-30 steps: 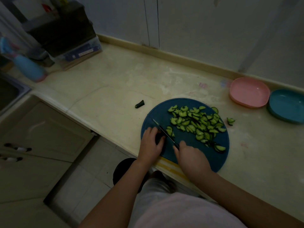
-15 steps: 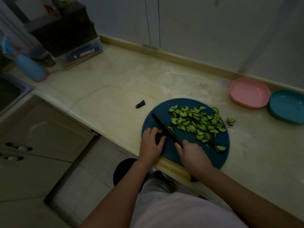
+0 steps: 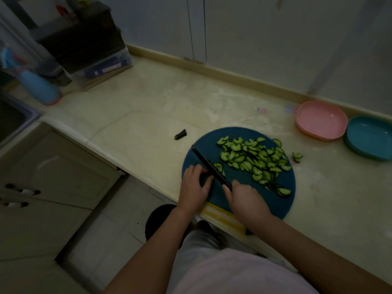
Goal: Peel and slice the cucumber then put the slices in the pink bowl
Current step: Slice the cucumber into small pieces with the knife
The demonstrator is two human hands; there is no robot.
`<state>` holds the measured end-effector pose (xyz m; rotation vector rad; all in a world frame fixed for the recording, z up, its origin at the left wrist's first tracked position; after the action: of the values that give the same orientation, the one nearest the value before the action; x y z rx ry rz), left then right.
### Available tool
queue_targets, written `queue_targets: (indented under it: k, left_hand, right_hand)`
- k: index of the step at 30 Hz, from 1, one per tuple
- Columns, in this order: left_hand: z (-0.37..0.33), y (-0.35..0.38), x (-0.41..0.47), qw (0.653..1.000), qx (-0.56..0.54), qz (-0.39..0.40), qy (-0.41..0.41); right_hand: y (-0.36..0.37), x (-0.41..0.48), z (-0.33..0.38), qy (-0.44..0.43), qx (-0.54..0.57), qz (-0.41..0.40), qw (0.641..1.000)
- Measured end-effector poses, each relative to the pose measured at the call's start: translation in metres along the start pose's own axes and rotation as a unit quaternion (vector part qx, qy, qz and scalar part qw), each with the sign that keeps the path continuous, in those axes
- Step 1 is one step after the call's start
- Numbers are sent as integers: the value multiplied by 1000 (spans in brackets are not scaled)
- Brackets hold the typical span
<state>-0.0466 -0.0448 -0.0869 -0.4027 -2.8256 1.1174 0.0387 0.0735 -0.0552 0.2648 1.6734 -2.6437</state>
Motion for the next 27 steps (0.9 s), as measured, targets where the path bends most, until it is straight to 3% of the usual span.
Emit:
queue_targets:
  k: [27]
  left_hand:
    - [4,-1,-2,1000,-14,13,14]
  right_hand:
    - [-5,-10,2,18,18,6,1000]
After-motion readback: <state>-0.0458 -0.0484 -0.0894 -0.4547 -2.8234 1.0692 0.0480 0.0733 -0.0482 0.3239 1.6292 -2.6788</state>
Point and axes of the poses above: each hand's wrist, its own x-axis towards the middle knuckle, its own y-axis out of the palm, z = x × y, the point moved 6 cm from there along x, towards the middle knuckle, and after that the axes turned 12 degrees about -y, right-handed, at the moved point
